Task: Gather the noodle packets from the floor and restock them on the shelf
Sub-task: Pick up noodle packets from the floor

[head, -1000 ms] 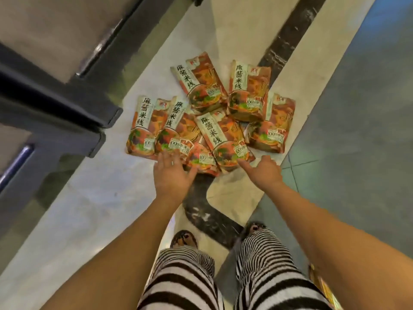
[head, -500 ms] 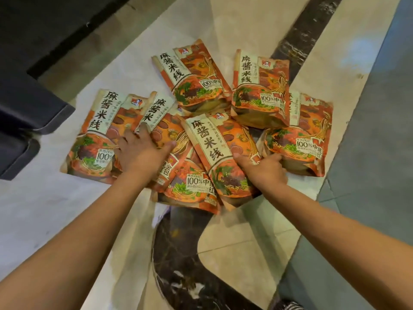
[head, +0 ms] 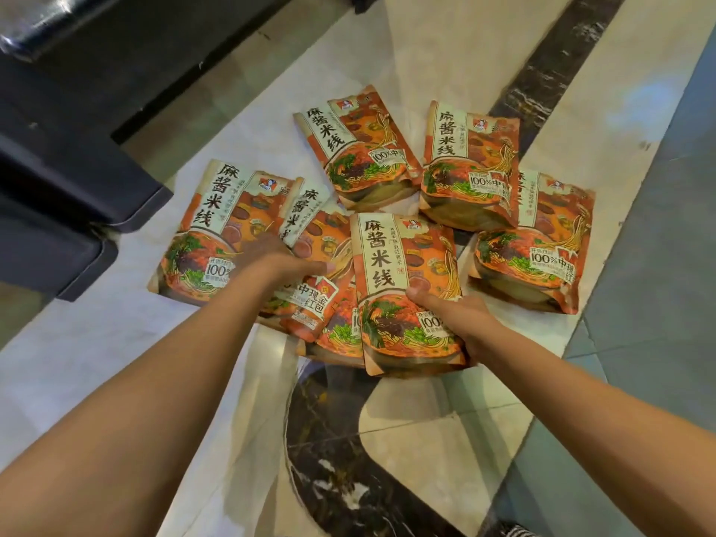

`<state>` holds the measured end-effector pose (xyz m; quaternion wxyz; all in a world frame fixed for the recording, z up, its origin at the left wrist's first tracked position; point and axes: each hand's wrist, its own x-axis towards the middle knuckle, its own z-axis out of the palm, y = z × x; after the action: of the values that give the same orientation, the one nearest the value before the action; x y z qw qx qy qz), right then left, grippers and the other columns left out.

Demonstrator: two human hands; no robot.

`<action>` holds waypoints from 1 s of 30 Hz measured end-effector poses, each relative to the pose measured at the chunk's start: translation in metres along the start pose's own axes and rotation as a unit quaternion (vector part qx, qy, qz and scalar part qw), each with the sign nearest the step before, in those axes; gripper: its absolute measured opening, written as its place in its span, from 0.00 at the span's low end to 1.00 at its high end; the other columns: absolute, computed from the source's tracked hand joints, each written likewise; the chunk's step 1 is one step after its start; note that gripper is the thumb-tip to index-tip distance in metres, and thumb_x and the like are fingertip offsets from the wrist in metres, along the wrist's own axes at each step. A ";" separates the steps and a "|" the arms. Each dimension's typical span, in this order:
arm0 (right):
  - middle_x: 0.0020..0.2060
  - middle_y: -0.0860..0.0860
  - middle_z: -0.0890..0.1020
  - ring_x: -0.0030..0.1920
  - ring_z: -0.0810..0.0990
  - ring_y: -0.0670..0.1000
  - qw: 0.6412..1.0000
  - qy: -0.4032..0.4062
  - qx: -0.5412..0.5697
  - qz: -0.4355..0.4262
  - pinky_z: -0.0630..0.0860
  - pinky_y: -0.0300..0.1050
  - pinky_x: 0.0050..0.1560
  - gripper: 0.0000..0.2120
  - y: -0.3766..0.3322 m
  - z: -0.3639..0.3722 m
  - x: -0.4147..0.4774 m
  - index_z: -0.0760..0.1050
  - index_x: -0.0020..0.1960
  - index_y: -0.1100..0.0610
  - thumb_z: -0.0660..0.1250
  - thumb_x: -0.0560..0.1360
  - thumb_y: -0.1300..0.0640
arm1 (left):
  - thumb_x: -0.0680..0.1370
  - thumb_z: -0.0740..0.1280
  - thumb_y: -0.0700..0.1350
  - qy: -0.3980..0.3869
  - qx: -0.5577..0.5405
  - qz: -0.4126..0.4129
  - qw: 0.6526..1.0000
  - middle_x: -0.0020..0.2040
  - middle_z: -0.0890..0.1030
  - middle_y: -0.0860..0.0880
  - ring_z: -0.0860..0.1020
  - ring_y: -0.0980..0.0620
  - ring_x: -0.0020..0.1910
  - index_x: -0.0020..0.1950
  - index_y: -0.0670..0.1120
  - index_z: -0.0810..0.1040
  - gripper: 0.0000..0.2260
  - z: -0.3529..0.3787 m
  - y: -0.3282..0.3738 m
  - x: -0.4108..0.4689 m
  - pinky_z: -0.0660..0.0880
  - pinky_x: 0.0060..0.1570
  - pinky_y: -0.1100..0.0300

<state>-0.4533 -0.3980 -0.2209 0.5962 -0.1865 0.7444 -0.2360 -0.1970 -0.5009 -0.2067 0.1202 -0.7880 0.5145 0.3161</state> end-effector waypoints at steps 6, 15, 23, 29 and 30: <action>0.44 0.55 0.87 0.43 0.87 0.55 0.998 -0.051 -0.013 0.024 0.83 0.52 0.48 0.49 -0.002 -0.010 -0.001 0.80 0.55 0.58 0.83 0.38 0.37 | 0.58 0.69 0.78 0.017 -0.026 -0.031 0.999 0.77 0.56 0.36 0.54 0.35 0.77 0.79 0.45 0.51 0.62 0.022 -0.007 -0.016 0.57 0.73 0.38; 0.46 0.56 0.87 0.45 0.86 0.57 0.998 -0.057 -0.014 0.017 0.82 0.54 0.52 0.50 0.000 -0.021 -0.004 0.79 0.58 0.58 0.84 0.40 0.38 | 0.55 0.70 0.78 0.012 -0.092 -0.034 0.995 0.80 0.52 0.38 0.53 0.32 0.77 0.80 0.48 0.42 0.67 0.025 -0.014 -0.027 0.56 0.73 0.34; 0.47 0.57 0.86 0.46 0.86 0.58 0.997 -0.078 0.018 0.008 0.82 0.54 0.49 0.47 -0.001 -0.026 -0.005 0.78 0.59 0.58 0.86 0.44 0.42 | 0.52 0.79 0.70 -0.089 -0.330 0.018 0.939 0.58 0.82 0.51 0.81 0.47 0.55 0.66 0.49 0.77 0.47 0.035 -0.029 -0.024 0.77 0.60 0.51; 0.50 0.60 0.85 0.47 0.86 0.59 0.989 -0.132 0.055 0.025 0.83 0.52 0.45 0.32 -0.004 -0.029 0.004 0.78 0.61 0.59 0.80 0.59 0.52 | 0.51 0.81 0.64 -0.133 -0.440 0.015 0.888 0.51 0.86 0.48 0.85 0.44 0.49 0.61 0.49 0.80 0.42 0.036 -0.039 -0.029 0.79 0.57 0.45; 0.50 0.60 0.85 0.45 0.86 0.58 0.987 -0.143 0.066 0.032 0.83 0.50 0.43 0.28 -0.006 -0.030 0.002 0.78 0.60 0.58 0.77 0.61 0.53 | 0.52 0.81 0.61 -0.128 -0.456 0.011 0.881 0.50 0.86 0.47 0.85 0.45 0.48 0.61 0.48 0.80 0.40 0.034 -0.042 -0.033 0.80 0.56 0.46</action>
<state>-0.4828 -0.4005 -0.2141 0.7151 -0.1546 0.6396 -0.2357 -0.1812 -0.4403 -0.2183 -0.1912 -0.7024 0.3024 0.6153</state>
